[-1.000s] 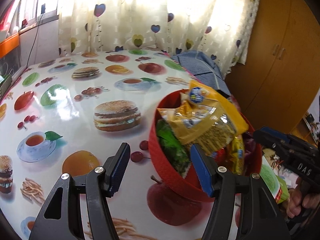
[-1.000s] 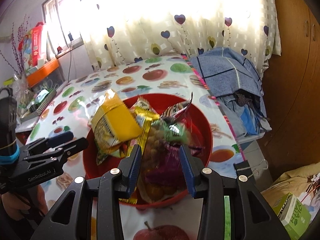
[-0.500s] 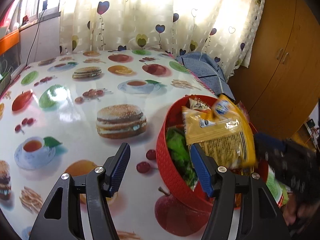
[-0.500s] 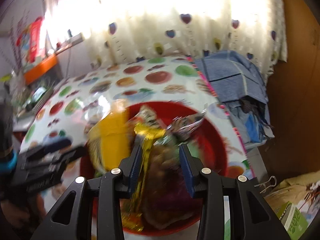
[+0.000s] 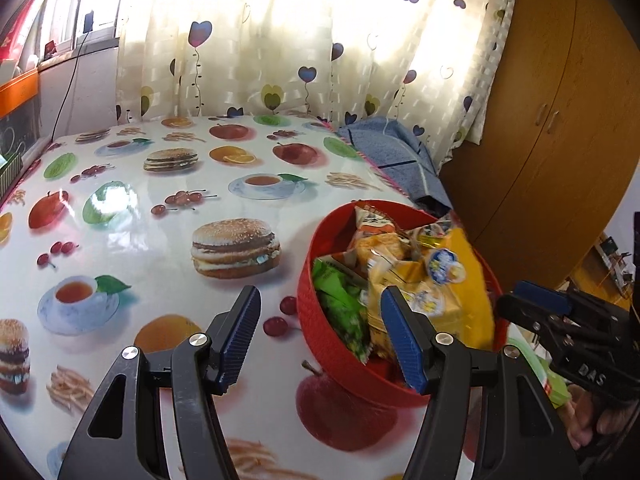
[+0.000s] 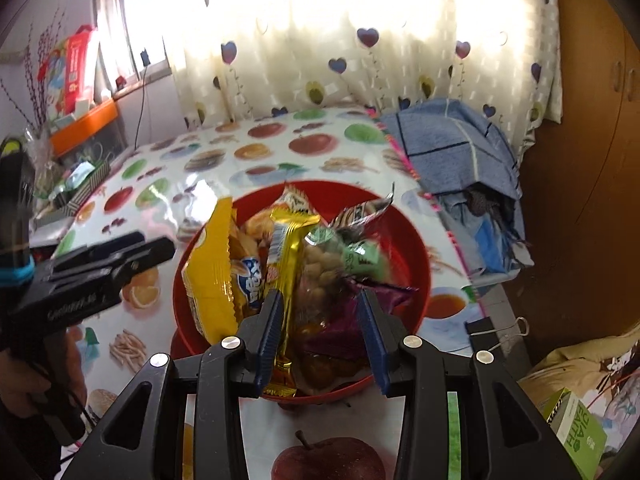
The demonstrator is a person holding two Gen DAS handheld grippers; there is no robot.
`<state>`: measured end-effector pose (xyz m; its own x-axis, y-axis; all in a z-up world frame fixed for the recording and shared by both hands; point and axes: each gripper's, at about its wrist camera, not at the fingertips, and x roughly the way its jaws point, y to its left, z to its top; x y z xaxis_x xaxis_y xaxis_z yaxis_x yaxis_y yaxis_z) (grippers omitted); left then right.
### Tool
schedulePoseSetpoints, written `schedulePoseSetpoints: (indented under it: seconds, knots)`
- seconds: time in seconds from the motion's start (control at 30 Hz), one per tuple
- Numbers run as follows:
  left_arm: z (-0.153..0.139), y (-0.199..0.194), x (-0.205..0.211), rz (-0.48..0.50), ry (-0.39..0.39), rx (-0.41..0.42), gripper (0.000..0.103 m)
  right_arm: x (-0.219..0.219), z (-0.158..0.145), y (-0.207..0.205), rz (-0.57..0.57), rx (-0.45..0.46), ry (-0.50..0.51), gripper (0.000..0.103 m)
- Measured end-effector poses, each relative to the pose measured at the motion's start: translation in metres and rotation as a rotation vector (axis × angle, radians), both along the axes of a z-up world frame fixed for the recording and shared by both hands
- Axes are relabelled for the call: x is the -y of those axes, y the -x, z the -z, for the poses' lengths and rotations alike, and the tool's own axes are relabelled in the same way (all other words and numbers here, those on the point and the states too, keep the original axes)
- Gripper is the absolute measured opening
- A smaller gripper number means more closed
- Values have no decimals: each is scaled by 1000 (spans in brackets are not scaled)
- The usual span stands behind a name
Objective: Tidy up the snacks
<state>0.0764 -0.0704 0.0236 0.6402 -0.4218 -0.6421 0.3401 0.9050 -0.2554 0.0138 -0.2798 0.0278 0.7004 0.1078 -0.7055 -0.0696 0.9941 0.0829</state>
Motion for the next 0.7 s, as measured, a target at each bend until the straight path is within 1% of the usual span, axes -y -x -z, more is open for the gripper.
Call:
schedulePoseSetpoints:
  seconds: [0.1,0.3,0.47,0.7]
  knots:
    - [-2,12,3,12,-6,12,63,-1,-4,3,-1,3,4,37]
    - [-1,28,11,33,-18,-8,63,-4,-3,11,-7,-2,19,38]
    - [-1,35,16,28,-32,-9,63,-3,-4,19,7,7,49,41]
    - [1,43,26,48,-71,-12,63,4,-3,28,15,3,29,41]
